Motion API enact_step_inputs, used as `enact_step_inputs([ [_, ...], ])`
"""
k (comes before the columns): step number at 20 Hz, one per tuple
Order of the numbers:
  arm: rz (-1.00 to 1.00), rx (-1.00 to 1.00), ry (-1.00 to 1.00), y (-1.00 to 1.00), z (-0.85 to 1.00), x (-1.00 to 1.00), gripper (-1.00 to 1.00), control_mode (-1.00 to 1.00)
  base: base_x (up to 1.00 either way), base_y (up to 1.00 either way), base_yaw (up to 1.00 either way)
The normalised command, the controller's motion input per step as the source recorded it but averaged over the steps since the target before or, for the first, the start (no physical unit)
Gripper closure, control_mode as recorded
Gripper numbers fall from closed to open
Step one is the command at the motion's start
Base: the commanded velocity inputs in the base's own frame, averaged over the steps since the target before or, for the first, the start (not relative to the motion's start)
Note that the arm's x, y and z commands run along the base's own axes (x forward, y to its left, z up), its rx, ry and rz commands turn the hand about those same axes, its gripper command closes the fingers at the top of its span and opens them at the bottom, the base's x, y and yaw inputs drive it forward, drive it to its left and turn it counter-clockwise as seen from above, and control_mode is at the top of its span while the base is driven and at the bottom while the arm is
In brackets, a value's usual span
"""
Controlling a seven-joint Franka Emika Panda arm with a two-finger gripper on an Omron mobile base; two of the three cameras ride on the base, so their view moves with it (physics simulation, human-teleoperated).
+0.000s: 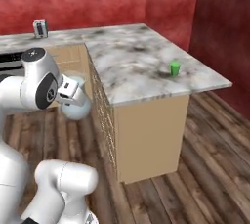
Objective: Place the pitcher and cup on the dining counter for serving.
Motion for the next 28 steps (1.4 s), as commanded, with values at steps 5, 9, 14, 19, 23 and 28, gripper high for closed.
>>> enact_step_inputs([
  [5, 0.0, 0.0, 0.0, 0.0, 0.0, 0.0, 1.0, 1.0, 0.52, -0.96, 0.18],
  [9, 0.0, 0.0, 0.0, 0.0, 0.0, 0.0, 1.0, 1.0, 0.72, -0.76, 0.17],
  [14, 0.0, 0.0, 0.0, 0.0, 0.0, 0.0, 1.0, 1.0, 0.81, -0.49, 0.17],
  [19, 0.0, 0.0, 0.0, 0.0, 0.0, 0.0, 1.0, 1.0, 0.63, -0.24, 0.15],
  [23, 0.07, -0.03, 0.0, 0.06, 0.0, 0.42, 1.0, -1.0, 0.34, 0.0, 0.07],
  [28, 0.17, -0.04, 0.0, 0.23, 0.0, 0.93, 1.0, -1.0, 0.0, 0.0, 0.0],
])
